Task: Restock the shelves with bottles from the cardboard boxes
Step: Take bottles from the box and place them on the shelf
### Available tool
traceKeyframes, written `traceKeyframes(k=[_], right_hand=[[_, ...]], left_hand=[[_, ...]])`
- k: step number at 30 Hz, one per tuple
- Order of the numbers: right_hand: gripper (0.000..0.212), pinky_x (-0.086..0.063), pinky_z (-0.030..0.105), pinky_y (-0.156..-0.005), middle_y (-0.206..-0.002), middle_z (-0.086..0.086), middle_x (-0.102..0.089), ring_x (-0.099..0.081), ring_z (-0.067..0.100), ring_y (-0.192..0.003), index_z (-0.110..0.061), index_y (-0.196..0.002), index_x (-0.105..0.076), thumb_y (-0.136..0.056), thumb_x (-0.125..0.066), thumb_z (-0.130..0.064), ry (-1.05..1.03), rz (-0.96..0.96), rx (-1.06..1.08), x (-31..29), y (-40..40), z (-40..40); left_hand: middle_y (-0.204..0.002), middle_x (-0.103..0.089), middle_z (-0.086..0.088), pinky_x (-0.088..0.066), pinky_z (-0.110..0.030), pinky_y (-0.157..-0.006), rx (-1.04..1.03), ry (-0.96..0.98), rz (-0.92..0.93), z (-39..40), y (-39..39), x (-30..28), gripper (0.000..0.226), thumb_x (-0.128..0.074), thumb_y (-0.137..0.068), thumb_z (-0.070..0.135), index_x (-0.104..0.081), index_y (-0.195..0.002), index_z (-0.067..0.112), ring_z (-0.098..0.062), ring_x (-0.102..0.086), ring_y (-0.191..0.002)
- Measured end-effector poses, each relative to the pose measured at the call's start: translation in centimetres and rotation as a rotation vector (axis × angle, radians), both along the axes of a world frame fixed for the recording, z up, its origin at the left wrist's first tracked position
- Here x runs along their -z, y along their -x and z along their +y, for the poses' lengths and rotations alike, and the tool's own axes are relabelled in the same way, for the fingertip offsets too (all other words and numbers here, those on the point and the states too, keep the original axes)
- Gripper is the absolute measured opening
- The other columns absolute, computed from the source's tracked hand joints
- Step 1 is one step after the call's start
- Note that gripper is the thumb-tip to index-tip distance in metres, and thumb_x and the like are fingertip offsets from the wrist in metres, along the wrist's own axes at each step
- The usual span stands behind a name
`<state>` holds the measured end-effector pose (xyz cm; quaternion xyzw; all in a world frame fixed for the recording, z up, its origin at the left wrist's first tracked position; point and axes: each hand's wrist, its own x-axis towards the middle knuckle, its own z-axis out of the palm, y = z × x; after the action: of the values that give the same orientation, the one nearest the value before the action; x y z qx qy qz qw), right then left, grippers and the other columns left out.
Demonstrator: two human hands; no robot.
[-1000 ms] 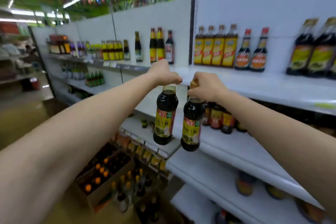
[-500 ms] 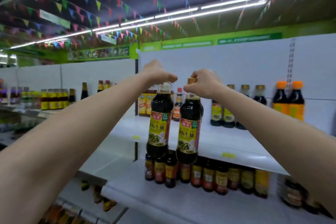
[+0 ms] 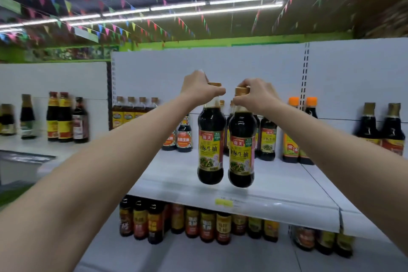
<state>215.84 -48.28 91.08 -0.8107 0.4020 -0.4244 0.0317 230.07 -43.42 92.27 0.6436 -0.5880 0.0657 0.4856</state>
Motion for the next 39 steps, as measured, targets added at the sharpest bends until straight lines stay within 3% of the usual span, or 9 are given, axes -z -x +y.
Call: traceKeyframes(k=[4,14,20,24,27,32,35,37,39], right_hand=[[0.042,-0.047,0.033,-0.079,-0.106,0.006,-0.059,-0.053,0.021,-0.091,-0.015,-0.122,-0.058,-0.083,-0.068,-0.028,-0.031,-0.015,0.056,1.2,-0.1,-3.6],[0.039,-0.049,0.035,-0.081,-0.100,0.001,-0.056,-0.055,0.021,-0.094,-0.018,-0.120,-0.055,-0.084,-0.065,-0.028,-0.072,-0.009,0.125,2.4,-2.5,-10.8],[0.037,-0.042,0.021,-0.059,-0.085,-0.006,-0.050,-0.048,0.006,-0.071,-0.017,-0.112,-0.044,-0.086,-0.066,-0.030,-0.179,-0.025,0.089,2.7,-2.9,-13.0],[0.042,-0.049,0.029,-0.067,-0.096,0.002,-0.056,-0.055,0.016,-0.082,-0.014,-0.116,-0.047,-0.086,-0.066,-0.035,-0.215,-0.045,0.079,3.3,-2.4,-13.3],[0.054,-0.055,0.038,-0.082,-0.106,0.004,-0.059,-0.059,0.020,-0.094,-0.014,-0.126,-0.042,-0.085,-0.066,-0.040,-0.258,-0.070,0.054,4.6,-2.1,-13.3],[0.087,-0.049,0.040,-0.093,-0.137,0.005,-0.052,-0.052,0.025,-0.120,-0.013,-0.143,-0.036,-0.081,-0.048,-0.073,-0.285,0.058,0.134,7.1,-1.9,-13.2],[0.100,-0.056,0.036,-0.071,-0.141,0.008,-0.047,-0.058,0.025,-0.112,-0.016,-0.147,-0.025,-0.073,-0.048,-0.080,-0.389,0.003,0.075,8.9,-1.1,-12.5],[0.098,-0.052,0.027,-0.052,-0.130,0.008,-0.052,-0.063,0.018,-0.091,-0.013,-0.143,-0.027,-0.073,-0.056,-0.075,-0.447,0.055,0.055,10.4,-0.5,-11.9],[0.091,-0.052,0.027,-0.053,-0.121,0.008,-0.054,-0.063,0.016,-0.085,-0.011,-0.136,-0.033,-0.073,-0.063,-0.069,-0.526,0.117,0.056,12.5,-0.1,-11.6]], left_hand=[[-0.067,-0.045,0.003,-0.032,-0.022,-0.051,0.041,-0.035,-0.013,-4.3,0.2,0.7,0.034,-0.072,-0.078,0.031,-0.044,-0.068,0.016,-0.009,-0.041,-0.060],[-0.064,-0.046,0.001,-0.033,-0.023,-0.051,0.098,-0.080,-0.013,-13.2,-2.3,2.7,0.034,-0.072,-0.078,0.029,-0.045,-0.064,0.016,-0.009,-0.041,-0.057],[-0.069,-0.047,0.001,-0.041,-0.030,-0.066,0.162,-0.113,0.062,-15.3,-4.1,3.2,0.036,-0.074,-0.080,0.030,-0.043,-0.066,0.016,-0.014,-0.047,-0.066],[-0.068,-0.050,0.003,-0.036,-0.021,-0.054,0.198,-0.122,0.114,-15.6,-4.9,3.9,0.032,-0.071,-0.082,0.035,-0.050,-0.070,0.014,-0.008,-0.045,-0.061],[-0.081,-0.063,0.000,-0.048,-0.026,-0.068,0.222,-0.154,0.123,-16.2,-4.9,5.5,0.024,-0.070,-0.082,0.038,-0.060,-0.081,0.016,-0.013,-0.059,-0.077],[-0.091,-0.067,0.002,-0.049,-0.032,-0.078,0.168,-0.229,0.077,-16.3,-4.8,9.2,0.047,-0.058,-0.082,0.064,-0.065,-0.092,0.018,-0.019,-0.063,-0.090],[-0.109,-0.065,0.005,-0.049,-0.037,-0.092,0.302,-0.285,0.216,-15.0,-5.0,11.2,0.058,-0.062,-0.075,0.068,-0.060,-0.113,0.025,-0.017,-0.060,-0.101],[-0.106,-0.063,0.005,-0.048,-0.032,-0.086,0.341,-0.377,0.240,-14.3,-5.3,12.5,0.049,-0.071,-0.075,0.057,-0.061,-0.109,0.023,-0.016,-0.058,-0.099],[-0.101,-0.060,0.001,-0.045,-0.030,-0.079,0.317,-0.524,0.213,-13.5,-5.4,13.9,0.025,-0.074,-0.081,0.037,-0.057,-0.094,0.023,-0.019,-0.055,-0.097]])
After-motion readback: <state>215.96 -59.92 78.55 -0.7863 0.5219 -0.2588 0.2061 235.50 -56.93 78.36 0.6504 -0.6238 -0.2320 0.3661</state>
